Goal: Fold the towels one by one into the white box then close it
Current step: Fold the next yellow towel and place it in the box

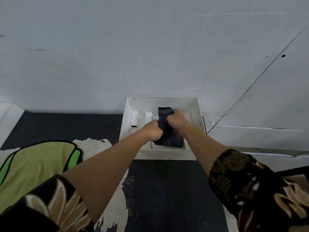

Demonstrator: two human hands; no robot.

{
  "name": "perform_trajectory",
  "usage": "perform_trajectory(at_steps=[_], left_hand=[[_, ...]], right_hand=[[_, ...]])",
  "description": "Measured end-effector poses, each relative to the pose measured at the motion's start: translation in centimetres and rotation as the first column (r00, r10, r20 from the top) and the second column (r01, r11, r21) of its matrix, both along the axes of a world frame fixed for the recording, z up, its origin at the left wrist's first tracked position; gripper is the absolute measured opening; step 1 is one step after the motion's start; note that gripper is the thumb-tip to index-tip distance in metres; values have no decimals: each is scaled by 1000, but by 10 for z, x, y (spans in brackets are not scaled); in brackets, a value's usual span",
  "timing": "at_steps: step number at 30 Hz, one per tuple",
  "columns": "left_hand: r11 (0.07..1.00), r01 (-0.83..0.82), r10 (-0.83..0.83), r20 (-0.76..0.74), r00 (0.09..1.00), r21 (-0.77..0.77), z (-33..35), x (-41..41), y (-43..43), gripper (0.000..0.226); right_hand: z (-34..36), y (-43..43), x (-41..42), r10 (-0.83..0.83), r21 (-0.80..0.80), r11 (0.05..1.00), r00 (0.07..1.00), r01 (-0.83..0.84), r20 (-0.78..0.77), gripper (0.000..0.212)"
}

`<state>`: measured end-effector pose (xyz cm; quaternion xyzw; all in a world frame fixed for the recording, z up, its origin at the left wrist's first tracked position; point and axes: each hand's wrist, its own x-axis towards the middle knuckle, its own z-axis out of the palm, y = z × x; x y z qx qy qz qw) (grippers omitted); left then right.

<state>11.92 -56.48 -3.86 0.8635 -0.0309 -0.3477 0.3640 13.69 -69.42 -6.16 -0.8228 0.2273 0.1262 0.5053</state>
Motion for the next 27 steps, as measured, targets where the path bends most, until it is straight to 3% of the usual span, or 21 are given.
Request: perform_trajectory(at_steps=[6,9,12,14,16,18,21,27], left_hand=[[996,0,-5,59,998,86,-37,15,-5,27],[988,41,-54,84,995,150,-45,23,-2,45],[965,158,-171,48,984,210,-52,23,-3,76],[914,246,-280,64,958,321,-49,20,-6,74],[863,266,-354,138,925,430,-43,17,-4,54],[828,225,-363,185,913,514,-37,14,0,34],[793,208,-366,174,914,573,-32,8,6,26],[799,218,-369,171,913,560,-18,-1,15,27]], right_hand=[[-24,-2,17,98,-86,991,995,-99,-19,47],[-29,-1,19,168,-239,958,985,-156,28,46],[-36,3,14,341,-489,814,940,-314,-36,56],[-37,7,11,400,-596,721,914,-355,-61,55],[-35,12,10,488,-689,623,872,-371,-29,48],[-36,17,9,634,-702,521,771,-486,-64,44],[-42,23,4,735,-606,397,634,-689,-240,50],[-43,24,2,655,-595,459,704,-660,-275,56]])
